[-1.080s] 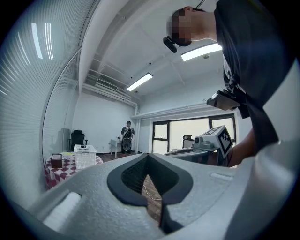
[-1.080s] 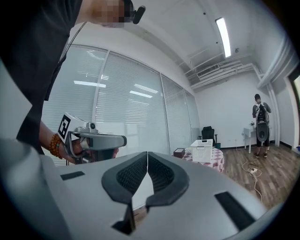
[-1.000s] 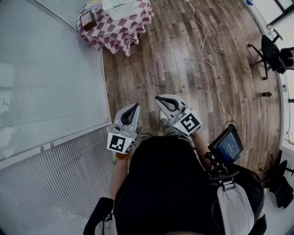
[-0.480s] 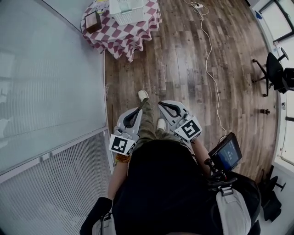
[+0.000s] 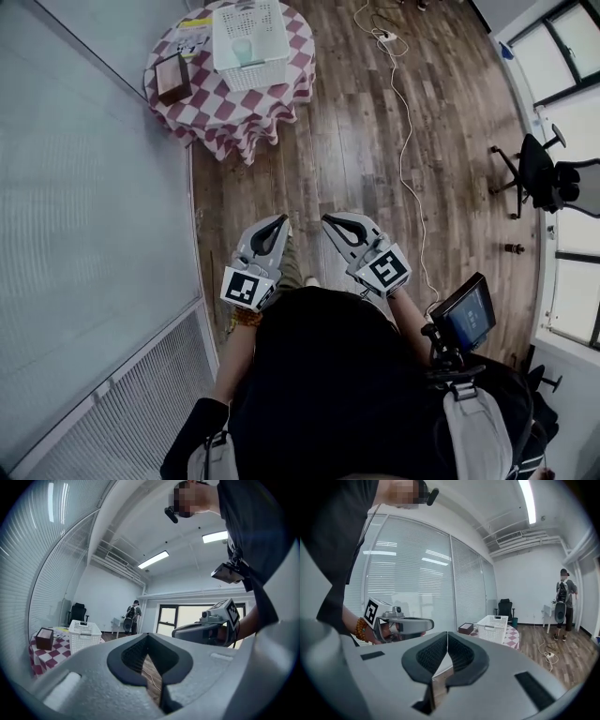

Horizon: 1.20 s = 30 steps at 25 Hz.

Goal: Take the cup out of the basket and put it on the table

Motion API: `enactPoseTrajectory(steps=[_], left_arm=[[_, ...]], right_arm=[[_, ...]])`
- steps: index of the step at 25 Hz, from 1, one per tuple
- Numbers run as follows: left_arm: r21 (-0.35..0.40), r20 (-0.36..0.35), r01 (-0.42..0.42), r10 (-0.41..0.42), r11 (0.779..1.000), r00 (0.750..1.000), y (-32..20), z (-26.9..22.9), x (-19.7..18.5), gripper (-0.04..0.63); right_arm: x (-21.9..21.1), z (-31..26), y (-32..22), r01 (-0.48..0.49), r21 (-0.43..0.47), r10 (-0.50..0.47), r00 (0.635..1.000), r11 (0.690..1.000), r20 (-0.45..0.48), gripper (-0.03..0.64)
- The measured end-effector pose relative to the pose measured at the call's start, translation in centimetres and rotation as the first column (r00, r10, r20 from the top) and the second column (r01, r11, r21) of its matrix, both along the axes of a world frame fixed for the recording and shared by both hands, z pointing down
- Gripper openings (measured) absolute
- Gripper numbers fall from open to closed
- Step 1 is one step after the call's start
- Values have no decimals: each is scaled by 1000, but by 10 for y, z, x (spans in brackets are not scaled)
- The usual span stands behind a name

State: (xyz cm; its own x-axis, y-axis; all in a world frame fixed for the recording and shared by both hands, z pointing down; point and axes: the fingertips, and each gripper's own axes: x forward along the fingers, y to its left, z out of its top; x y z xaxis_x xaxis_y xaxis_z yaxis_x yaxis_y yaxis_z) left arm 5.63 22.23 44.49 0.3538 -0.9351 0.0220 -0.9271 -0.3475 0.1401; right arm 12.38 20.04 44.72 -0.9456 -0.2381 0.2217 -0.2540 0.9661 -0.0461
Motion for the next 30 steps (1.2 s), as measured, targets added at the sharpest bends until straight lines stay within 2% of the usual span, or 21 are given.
enactPoseTrajectory(steps=[7,11,14,20,23,26,30], left_arm=[[40,-10,32,-32,999,999,-70,-9,-94,5],[27,-12,80,-80,996,997,-96,-1,-148,5],[11,-30,110,-109,994,994,-113,4,-176,5],[-21,-20,122,-123,992,992,-151,13,-209,5],[-57,8,133,-133,989,991,-176,21,-217,5],[-86,64,129,-124,988,990,-206,23,-227,5],[-57,149,144,-134,988,980,-263,9,-238,5]], right_arm=[[-95,-15,-74,87,16,-86,994,996,-68,14],[-145,-13,-98,118,30,-115,989,993,-90,13],[-165,-5,-112,148,27,-144,984,989,-109,14],[-199,-6,-149,157,18,-154,980,987,-125,13],[-204,6,-175,140,-1,-139,983,990,-122,13],[-211,18,-214,119,-30,-121,987,992,-106,14],[-217,19,-286,115,-42,-117,990,993,-76,13]])
